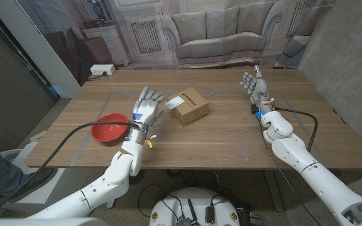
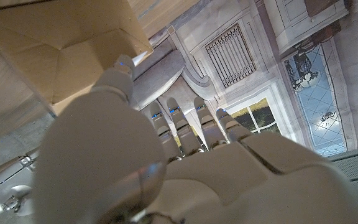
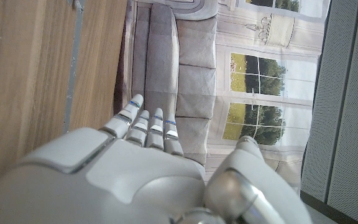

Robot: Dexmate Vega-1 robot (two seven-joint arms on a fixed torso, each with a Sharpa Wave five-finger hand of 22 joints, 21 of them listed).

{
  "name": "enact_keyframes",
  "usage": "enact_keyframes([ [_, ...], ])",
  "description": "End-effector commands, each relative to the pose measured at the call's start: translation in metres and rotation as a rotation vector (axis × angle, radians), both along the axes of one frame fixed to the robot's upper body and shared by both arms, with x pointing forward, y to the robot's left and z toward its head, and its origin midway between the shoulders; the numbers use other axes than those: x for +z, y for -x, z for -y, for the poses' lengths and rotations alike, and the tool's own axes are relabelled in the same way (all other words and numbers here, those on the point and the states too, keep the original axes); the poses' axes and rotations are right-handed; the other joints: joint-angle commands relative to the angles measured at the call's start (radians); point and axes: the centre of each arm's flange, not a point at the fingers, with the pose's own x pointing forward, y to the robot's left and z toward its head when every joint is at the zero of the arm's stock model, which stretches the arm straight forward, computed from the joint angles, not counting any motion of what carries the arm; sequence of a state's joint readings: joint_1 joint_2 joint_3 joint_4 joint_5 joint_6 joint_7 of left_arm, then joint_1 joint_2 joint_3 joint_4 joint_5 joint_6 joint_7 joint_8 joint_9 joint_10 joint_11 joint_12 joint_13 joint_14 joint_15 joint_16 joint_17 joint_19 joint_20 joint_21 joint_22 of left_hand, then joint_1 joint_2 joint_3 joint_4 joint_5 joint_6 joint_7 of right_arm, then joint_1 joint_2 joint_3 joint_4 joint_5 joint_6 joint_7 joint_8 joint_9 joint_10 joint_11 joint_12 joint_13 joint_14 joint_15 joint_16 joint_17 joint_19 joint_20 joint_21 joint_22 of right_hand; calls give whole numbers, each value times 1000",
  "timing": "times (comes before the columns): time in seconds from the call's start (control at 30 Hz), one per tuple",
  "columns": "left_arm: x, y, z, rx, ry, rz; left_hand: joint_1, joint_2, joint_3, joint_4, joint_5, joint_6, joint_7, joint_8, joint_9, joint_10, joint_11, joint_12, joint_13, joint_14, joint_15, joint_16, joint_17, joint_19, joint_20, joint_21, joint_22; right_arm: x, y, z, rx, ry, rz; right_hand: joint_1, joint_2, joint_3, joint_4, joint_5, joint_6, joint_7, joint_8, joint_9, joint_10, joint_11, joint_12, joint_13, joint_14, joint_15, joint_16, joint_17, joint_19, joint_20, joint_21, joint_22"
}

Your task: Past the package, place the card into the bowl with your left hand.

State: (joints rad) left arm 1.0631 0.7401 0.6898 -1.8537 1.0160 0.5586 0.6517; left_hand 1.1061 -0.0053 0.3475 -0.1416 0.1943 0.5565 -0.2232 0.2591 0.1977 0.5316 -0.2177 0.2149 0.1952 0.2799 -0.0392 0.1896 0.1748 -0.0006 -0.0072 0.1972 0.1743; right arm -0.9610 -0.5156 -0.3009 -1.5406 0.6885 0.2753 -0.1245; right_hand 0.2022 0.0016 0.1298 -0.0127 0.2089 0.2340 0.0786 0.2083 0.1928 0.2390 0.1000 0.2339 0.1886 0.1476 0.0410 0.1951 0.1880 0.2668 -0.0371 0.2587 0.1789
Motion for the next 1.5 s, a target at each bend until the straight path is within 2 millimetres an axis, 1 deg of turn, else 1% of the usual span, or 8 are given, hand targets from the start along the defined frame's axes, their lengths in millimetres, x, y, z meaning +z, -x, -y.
enact_keyframes([
  [0.03,-7,-11,8,-26,34,-31,-1,-1,1,9,-5,12,4,4,1,14,-1,-1,3,11,-147,3,4,-1,-2,1,4,0,2,2,1,2,-3,3,8,2,-2,-5,11,1,-1,2,10,-1,5,6,8,-1,3,6,10,-15,-2,6],
  [0.5,-12,-19,8,-21,66,-14,-1,5,1,12,-4,40,4,10,1,33,-1,-1,4,21,-147,5,4,-2,-2,1,4,1,-1,2,4,3,-6,3,9,0,-3,-5,11,0,-2,2,9,-2,4,6,11,-2,3,6,11,-14,-5,6],
  [0.6,-12,-22,7,-18,72,-10,-2,5,0,13,-4,43,4,11,1,37,-1,-1,4,24,-147,6,4,-2,-6,1,4,0,-2,2,6,5,-8,3,9,0,-3,-5,11,0,-2,2,10,-1,4,6,11,-2,3,6,12,-14,-6,6],
  [1.07,-8,-36,10,-33,102,-7,-5,9,-1,16,-4,57,4,13,1,51,-2,-2,4,31,-147,6,5,-1,-16,2,4,-4,-4,3,15,-5,-17,3,9,-2,-3,-5,11,1,-3,2,11,-3,4,6,12,-2,3,6,14,-13,-8,6],
  [1.5,-11,-40,12,-74,112,24,-10,10,-4,20,-4,69,4,14,1,61,-2,-3,4,41,-145,8,5,5,-18,4,4,-6,-1,7,7,-10,-11,3,10,-3,-4,-5,13,-1,-2,2,16,-1,5,6,13,-3,2,6,18,-13,-10,6],
])
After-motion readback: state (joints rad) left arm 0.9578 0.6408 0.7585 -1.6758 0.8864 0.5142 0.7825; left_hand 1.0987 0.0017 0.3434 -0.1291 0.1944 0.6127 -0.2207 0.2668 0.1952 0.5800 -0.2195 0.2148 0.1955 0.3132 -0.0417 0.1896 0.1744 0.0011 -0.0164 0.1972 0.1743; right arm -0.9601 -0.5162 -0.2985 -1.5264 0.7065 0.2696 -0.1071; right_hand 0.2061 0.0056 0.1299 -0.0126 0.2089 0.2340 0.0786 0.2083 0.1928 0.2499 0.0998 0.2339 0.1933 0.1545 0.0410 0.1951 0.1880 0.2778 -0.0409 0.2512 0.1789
